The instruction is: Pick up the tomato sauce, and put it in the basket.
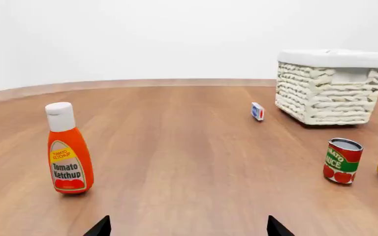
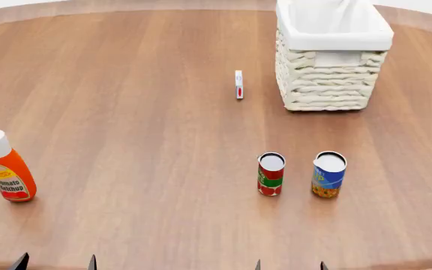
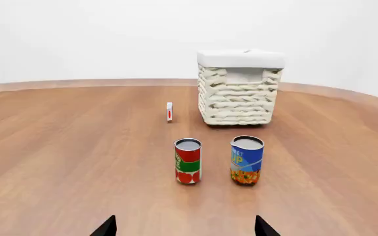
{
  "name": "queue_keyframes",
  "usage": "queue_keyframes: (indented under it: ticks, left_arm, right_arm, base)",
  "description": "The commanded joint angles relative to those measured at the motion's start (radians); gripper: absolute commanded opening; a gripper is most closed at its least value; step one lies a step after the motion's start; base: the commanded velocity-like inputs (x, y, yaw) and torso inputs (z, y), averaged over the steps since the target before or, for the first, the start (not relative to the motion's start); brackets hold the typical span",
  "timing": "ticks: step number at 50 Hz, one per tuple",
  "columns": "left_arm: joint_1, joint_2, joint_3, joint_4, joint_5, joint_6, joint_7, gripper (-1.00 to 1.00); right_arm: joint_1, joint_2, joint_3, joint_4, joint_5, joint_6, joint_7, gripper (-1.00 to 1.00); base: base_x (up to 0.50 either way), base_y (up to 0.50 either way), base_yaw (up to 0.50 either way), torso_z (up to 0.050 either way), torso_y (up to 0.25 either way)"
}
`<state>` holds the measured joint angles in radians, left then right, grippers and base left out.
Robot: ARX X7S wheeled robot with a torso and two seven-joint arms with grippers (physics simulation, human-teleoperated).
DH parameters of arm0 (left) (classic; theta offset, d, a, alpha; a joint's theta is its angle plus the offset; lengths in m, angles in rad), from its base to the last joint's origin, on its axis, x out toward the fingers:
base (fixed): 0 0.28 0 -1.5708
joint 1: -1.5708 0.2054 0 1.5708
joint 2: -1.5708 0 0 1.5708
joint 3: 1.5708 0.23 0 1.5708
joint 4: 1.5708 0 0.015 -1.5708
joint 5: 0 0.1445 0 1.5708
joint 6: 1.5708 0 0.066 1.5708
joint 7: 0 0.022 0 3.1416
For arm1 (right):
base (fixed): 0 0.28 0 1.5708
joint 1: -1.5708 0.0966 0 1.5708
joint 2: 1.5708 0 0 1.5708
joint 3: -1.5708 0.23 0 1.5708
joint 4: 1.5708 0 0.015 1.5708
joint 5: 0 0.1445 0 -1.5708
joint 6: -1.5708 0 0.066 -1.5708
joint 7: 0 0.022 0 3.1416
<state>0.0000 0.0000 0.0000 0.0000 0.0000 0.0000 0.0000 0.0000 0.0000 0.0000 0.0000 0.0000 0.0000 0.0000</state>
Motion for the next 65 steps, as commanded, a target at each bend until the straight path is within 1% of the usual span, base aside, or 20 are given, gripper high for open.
queue_keyframes:
  ticks: [1,2,4,5,6,7,10,16,18,23,26,28,31,33,35,37,39,46,54,65]
  left_arm:
    - [0.002,-0.023,0.027,-0.005,-0.023,0.008,-0.027,1.0]
    - [0.01,-0.028,0.028,0.051,-0.034,-0.024,-0.027,1.0]
    - [0.022,-0.037,0.03,0.104,-0.065,-0.056,-0.02,1.0]
    - [0.027,-0.041,0.03,0.124,-0.079,-0.068,-0.016,1.0]
    - [0.041,-0.044,0.031,0.161,-0.083,-0.074,-0.02,1.0]
    - [0.051,-0.048,0.035,0.18,-0.079,-0.075,-0.026,1.0]
    - [0.073,-0.058,0.044,0.245,-0.082,-0.092,-0.034,1.0]
    - [0.063,-0.078,0.046,0.348,-0.092,-0.17,-0.054,1.0]
    - [0.061,-0.083,0.046,0.386,-0.099,-0.198,-0.058,1.0]
    - [0.063,-0.096,0.052,0.477,-0.103,-0.257,-0.073,1.0]
    - [0.057,-0.107,0.053,0.509,-0.134,-0.294,-0.06,1.0]
    - [0.049,-0.113,0.053,0.554,-0.131,-0.325,-0.072,1.0]
    - [0.044,-0.122,0.047,0.607,-0.158,-0.362,-0.07,1.0]
    - [0.044,-0.126,0.048,0.618,-0.159,-0.367,-0.073,1.0]
    - [0.042,-0.131,0.051,0.622,-0.159,-0.37,-0.076,1.0]
    - [0.043,-0.134,0.049,0.62,-0.162,-0.367,-0.077,1.0]
    - [0.044,-0.135,0.049,0.614,-0.166,-0.36,-0.077,1.0]
    - [0.041,-0.141,0.048,0.609,-0.178,-0.357,-0.083,1.0]
    - [0.001,-0.139,0.056,0.482,-0.183,-0.32,-0.075,1.0]
    - [0.028,-0.156,0.056,0.555,-0.206,-0.334,-0.085,1.0]
  right_arm:
    - [0.0,0.009,-0.013,0.0,0.009,0.0,0.013,1.0]
    - [-0.012,0.016,-0.019,-0.037,-0.036,0.01,0.022,1.0]
    - [-0.014,0.017,-0.01,-0.079,0.001,0.063,0.048,1.0]
    - [-0.019,0.022,-0.012,-0.098,0.006,0.064,0.055,1.0]
    - [-0.034,0.026,-0.011,-0.125,0.022,0.013,0.055,1.0]
    - [-0.041,0.03,-0.015,-0.153,0.027,0.056,0.058,1.0]
    - [-0.07,0.048,-0.029,-0.245,0.046,0.081,0.048,1.0]
    - [-0.074,0.064,-0.036,-0.363,0.073,0.174,0.059,1.0]
    - [-0.087,0.082,-0.051,-0.4,0.069,0.12,0.041,1.0]
    - [-0.084,0.084,-0.032,-0.516,0.113,0.201,0.065,1.0]
    - [-0.102,0.124,-0.051,-0.561,0.169,0.21,-0.001,1.0]
    - [-0.109,0.119,-0.05,-0.576,0.119,0.204,0.043,1.0]
    - [-0.119,0.119,-0.038,-0.599,0.135,0.206,0.055,1.0]
    - [-0.121,0.132,-0.036,-0.628,0.175,0.261,0.041,1.0]
    - [-0.116,0.131,-0.036,-0.64,0.138,0.253,0.069,1.0]
    - [-0.108,0.142,-0.041,-0.664,0.135,0.301,0.074,1.0]
    - [-0.122,0.153,-0.028,-0.685,0.202,0.279,0.032,1.0]
    - [-0.125,0.16,-0.041,-0.687,0.15,0.263,0.063,1.0]
    - [-0.12,0.167,-0.049,-0.642,0.133,0.264,0.079,1.0]
    - [-0.116,0.175,-0.04,-0.592,0.151,0.258,0.085,1.0]
  base:
    - [0.0,0.0,0.0,0.0,0.0]
    - [0.0,0.0,0.0,0.0,0.0]
    - [0.0,0.0,0.0,0.0,0.0]
    - [0.0,0.0,0.0,0.0,0.0]
    - [0.0,0.0,0.0,0.0,0.0]
    - [0.0,0.0,0.0,0.0,0.0]
    - [0.0,0.0,0.0,0.0,0.0]
    - [0.0,0.0,0.0,0.0,0.0]
    - [0.0,0.0,0.0,0.0,0.0]
    - [0.0,0.0,0.0,0.0,0.0]
    - [0.0,0.0,0.0,0.0,0.0]
    - [0.0,0.0,0.0,0.0,0.0]
    - [0.0,0.0,0.0,0.0,0.0]
    - [0.0,0.0,0.0,0.0,0.0]
    - [0.0,0.0,0.0,0.0,0.0]
    - [0.0,0.0,0.0,0.0,0.0]
    - [0.17,0.0,0.0,0.0,0.0]
    - [0.5,0.0,0.0,0.0,0.0]
    - [0.5,0.0,0.0,0.0,0.0]
    - [0.5,0.0,0.0,0.0,0.0]
